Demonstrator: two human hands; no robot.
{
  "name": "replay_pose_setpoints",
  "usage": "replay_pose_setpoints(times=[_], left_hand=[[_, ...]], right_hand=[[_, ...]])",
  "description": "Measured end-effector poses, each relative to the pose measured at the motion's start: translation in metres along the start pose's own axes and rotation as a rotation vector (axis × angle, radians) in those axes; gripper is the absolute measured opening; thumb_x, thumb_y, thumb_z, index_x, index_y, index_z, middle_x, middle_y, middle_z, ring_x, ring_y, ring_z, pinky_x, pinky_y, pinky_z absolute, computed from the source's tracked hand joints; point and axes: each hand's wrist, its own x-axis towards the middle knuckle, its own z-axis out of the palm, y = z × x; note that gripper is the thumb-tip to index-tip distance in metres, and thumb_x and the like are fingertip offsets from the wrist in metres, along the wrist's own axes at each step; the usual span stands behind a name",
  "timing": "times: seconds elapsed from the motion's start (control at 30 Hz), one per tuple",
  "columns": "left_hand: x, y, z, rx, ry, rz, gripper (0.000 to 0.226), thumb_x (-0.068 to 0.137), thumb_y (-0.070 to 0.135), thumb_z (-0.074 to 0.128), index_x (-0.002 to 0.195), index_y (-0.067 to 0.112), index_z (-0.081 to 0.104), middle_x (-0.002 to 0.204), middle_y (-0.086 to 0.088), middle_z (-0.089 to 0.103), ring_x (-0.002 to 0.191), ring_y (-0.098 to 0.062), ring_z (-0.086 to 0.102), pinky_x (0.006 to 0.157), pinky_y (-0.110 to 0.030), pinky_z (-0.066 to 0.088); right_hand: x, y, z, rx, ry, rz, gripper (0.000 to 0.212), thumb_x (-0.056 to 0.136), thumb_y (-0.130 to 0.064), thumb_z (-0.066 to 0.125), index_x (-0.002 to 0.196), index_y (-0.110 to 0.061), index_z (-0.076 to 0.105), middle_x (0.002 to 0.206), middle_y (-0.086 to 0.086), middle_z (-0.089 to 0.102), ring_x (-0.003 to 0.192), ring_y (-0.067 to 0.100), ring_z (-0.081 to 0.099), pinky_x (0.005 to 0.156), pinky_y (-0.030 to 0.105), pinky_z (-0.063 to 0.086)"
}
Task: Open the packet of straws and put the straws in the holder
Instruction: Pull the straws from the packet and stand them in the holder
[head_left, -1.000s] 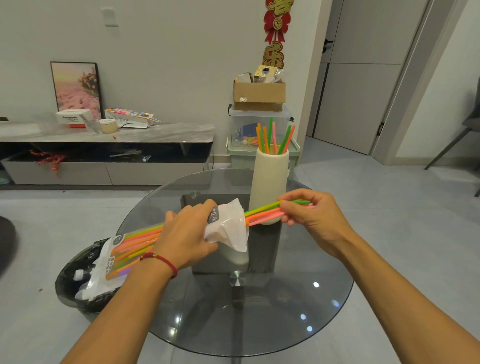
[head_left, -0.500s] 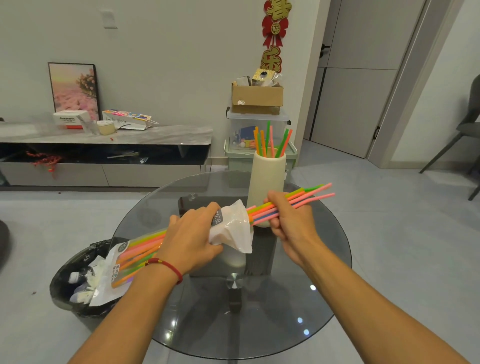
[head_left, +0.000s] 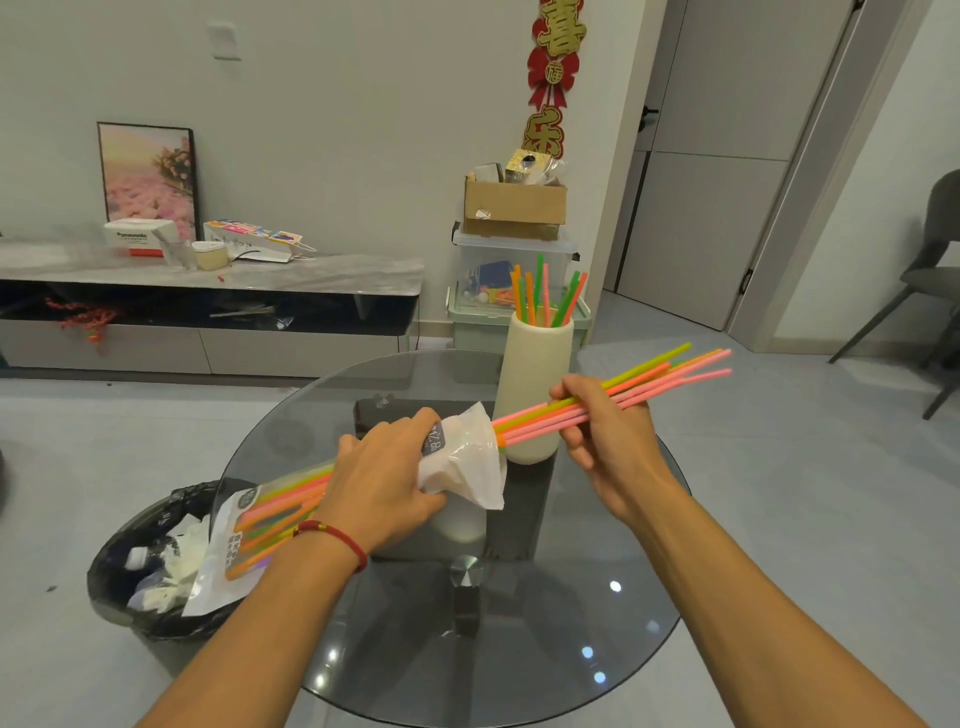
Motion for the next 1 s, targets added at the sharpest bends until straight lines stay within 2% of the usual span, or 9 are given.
replay_pose_setpoints(times=[0.1, 0.27, 0.33, 0.5, 0.63, 0.77, 1.0], left_hand=[[0.001, 0.000, -0.002, -0.008, 0.040, -0.004, 0.047, 0.066, 0.038, 0.068, 0.104, 0.035, 0.041, 0.096, 0.011, 0.057, 0.090, -0.019, 0.053, 0.082, -0.044, 0.040], [0.002, -0.002, -0.004, 0.046, 0.145, 0.023, 0.072, 0.061, 0.045, 0.070, 0.125, 0.035, 0.039, 0.104, 0.009, 0.051, 0.096, -0.017, 0.047, 0.077, -0.037, 0.029], [0.001, -0.005, -0.004, 0.081, 0.155, 0.013, 0.073, 0.061, 0.045, 0.069, 0.126, 0.036, 0.038, 0.103, 0.008, 0.050, 0.095, -0.018, 0.046, 0.076, -0.037, 0.028], [0.001, -0.010, -0.007, 0.107, 0.150, -0.070, 0.067, 0.066, 0.044, 0.069, 0.125, 0.034, 0.037, 0.106, 0.006, 0.049, 0.099, -0.021, 0.047, 0.079, -0.040, 0.033], [0.001, -0.007, -0.009, 0.098, 0.150, -0.096, 0.067, 0.068, 0.043, 0.069, 0.125, 0.034, 0.036, 0.109, 0.006, 0.049, 0.102, -0.021, 0.046, 0.083, -0.042, 0.036], [0.001, -0.008, -0.010, 0.079, 0.166, -0.094, 0.066, 0.069, 0.042, 0.069, 0.126, 0.034, 0.037, 0.110, 0.006, 0.050, 0.102, -0.021, 0.047, 0.084, -0.043, 0.037], [0.001, -0.008, -0.013, 0.061, 0.204, -0.083, 0.068, 0.067, 0.040, 0.071, 0.126, 0.034, 0.037, 0.106, 0.008, 0.049, 0.100, -0.020, 0.046, 0.082, -0.040, 0.035]], right_hand=[[0.007, -0.023, -0.003, -0.060, 0.046, -0.112, 0.021, 0.095, -0.014, 0.062, 0.080, -0.002, 0.070, 0.046, 0.003, 0.050, 0.036, 0.010, 0.043, 0.032, 0.019, 0.032], [0.020, -0.066, -0.013, -0.089, 0.094, -0.236, 0.029, 0.090, -0.015, 0.062, 0.062, -0.016, 0.069, 0.047, 0.001, 0.051, 0.034, 0.010, 0.042, 0.033, 0.017, 0.031], [0.023, -0.074, -0.023, -0.046, 0.140, -0.244, 0.032, 0.089, -0.015, 0.061, 0.058, -0.018, 0.068, 0.048, 0.001, 0.049, 0.033, 0.010, 0.040, 0.032, 0.015, 0.028], [0.028, -0.095, -0.049, 0.037, 0.287, -0.316, 0.025, 0.088, -0.015, 0.060, 0.063, -0.015, 0.063, 0.051, 0.000, 0.050, 0.033, 0.009, 0.038, 0.033, 0.013, 0.023], [0.041, -0.128, -0.036, 0.038, 0.351, -0.438, 0.020, 0.083, -0.014, 0.061, 0.063, -0.015, 0.060, 0.055, 0.000, 0.052, 0.034, 0.010, 0.038, 0.036, 0.014, 0.024], [0.058, -0.155, -0.015, -0.119, 0.366, -0.544, 0.017, 0.081, -0.013, 0.062, 0.064, -0.014, 0.062, 0.053, 0.000, 0.055, 0.035, 0.012, 0.044, 0.038, 0.017, 0.033], [0.084, -0.166, 0.022, -0.439, 0.339, -0.547, 0.020, 0.079, -0.017, 0.062, 0.059, -0.017, 0.060, 0.052, 0.000, 0.052, 0.045, 0.018, 0.050, 0.046, 0.024, 0.041]])
